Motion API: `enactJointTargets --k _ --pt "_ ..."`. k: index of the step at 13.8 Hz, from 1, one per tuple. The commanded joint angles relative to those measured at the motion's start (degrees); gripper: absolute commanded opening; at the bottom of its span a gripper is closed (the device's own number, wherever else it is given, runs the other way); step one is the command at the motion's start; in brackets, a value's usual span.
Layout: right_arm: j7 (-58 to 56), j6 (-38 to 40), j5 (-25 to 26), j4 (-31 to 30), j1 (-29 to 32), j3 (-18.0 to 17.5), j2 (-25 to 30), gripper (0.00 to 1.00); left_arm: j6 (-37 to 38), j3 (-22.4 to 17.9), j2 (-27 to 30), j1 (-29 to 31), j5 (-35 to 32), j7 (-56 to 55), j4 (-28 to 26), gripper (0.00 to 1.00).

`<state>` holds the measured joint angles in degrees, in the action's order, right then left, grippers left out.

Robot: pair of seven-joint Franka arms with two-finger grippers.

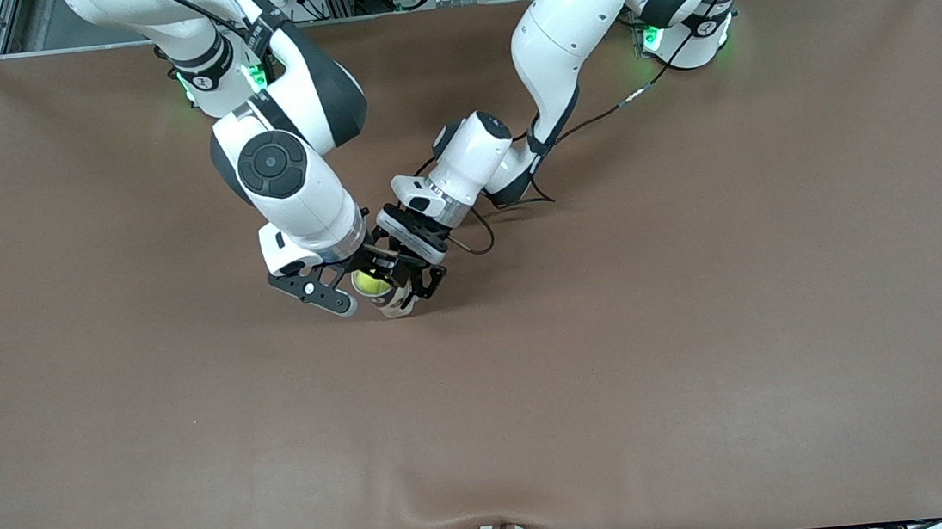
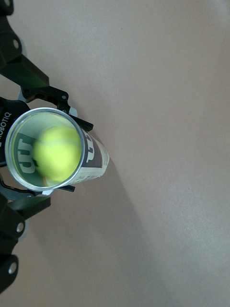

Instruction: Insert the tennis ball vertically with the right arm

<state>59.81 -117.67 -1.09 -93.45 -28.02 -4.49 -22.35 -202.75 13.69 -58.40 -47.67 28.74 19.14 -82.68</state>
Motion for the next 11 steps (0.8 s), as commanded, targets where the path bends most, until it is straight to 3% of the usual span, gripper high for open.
enactJointTargets --k 1,3,7,11 --pt "0.14 0.86 -0.14 1.16 0.33 0.18 -0.16 1.00 -0.80 -0.51 -0.40 -0.58 0.70 0.01 0.59 0.96" --pt "-3.01 4.78 -0.31 1.60 2.78 0.19 1.94 1.00 -0.80 -0.51 -0.40 -0.67 0.70 -0.07 0.59 0.95" --pt "-21.36 17.36 -0.58 2.65 10.25 0.45 8.62 1.00 -0.80 -0.51 -0.04 -0.58 0.79 -0.16 0.67 0.95" --pt "-36.22 23.78 -0.23 2.74 17.63 0.54 14.25 1.00 -0.80 -0.51 -0.31 -0.67 0.70 -0.16 0.59 0.95"
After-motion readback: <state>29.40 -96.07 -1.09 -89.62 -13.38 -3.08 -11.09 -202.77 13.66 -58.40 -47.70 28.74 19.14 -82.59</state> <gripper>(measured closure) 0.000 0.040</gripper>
